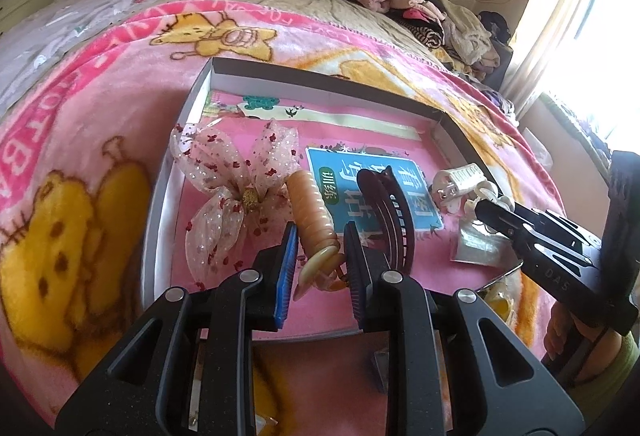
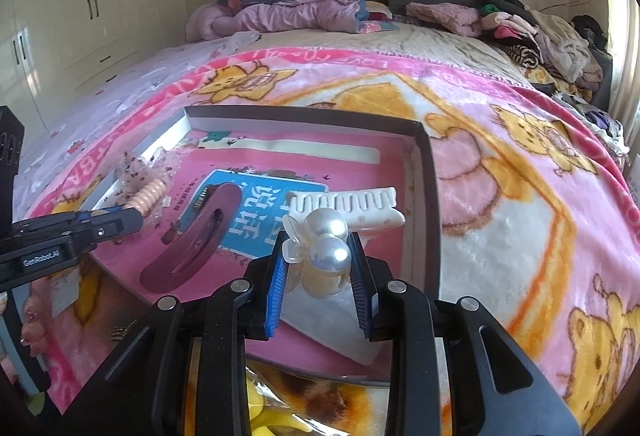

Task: Organize jewelry
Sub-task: 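Release the pearl earrings with the right gripper while the left releases the spiral tie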

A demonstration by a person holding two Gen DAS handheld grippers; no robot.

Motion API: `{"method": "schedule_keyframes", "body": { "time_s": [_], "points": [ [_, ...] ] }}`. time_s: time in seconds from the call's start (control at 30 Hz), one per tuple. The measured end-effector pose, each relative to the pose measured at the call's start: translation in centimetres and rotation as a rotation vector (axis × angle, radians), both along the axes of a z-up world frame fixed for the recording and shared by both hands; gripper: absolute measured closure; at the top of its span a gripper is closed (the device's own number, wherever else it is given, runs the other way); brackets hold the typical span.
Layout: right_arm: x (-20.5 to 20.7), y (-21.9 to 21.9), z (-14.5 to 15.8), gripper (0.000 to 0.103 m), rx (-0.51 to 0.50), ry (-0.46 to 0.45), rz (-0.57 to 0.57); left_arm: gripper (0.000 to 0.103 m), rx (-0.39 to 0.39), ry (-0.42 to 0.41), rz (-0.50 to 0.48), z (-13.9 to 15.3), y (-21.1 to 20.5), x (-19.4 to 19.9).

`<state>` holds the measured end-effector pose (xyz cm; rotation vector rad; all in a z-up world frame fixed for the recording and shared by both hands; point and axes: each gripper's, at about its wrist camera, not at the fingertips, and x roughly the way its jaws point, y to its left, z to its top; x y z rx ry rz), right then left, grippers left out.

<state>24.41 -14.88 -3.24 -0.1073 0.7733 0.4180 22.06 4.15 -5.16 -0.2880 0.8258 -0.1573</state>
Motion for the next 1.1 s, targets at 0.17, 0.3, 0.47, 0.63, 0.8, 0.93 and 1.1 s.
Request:
{"method": "schedule_keyframes", "body": {
  "time_s": [0.17, 0.3, 0.47, 0.63, 0.8, 0.93, 1.1],
  "points": [
    [0.1, 0.1, -0.1, 0.075, 0.011, 0.014, 0.002, 0.087, 0.0, -0.001, 0.002, 0.0, 0.0, 0.0],
    [0.0, 0.1, -0.2, 0.074, 0.014, 0.02, 0.001, 0.087, 0.002, -0.001, 0.001, 0.0, -0.1, 0.0],
    [-0.5, -0.1, 0.0, 0.059, 0.025, 0.015, 0.004, 0.087, 0.0, -0.001, 0.001, 0.0, -0.1, 0.0],
    [-1.2, -0.5, 0.6, 0.05, 0.037, 0.006, -0.002, 0.085, 0.001, -0.004, -0.002, 0.1, -0.3, 0.0],
    [-2.0, -1.2, 1.2, 0.04, 0.049, -0.009, -0.017, 0.076, -0.001, -0.023, -0.015, 0.8, -0.6, -0.4],
    [-2.4, -1.8, 1.6, 0.037, 0.056, -0.013, -0.028, 0.069, 0.002, -0.029, -0.015, 1.2, -0.6, -0.8],
    [-3.1, -2.3, 2.0, 0.031, 0.061, -0.018, -0.037, 0.062, 0.0, -0.04, -0.014, 2.1, -0.6, -1.6]
  ]
}}
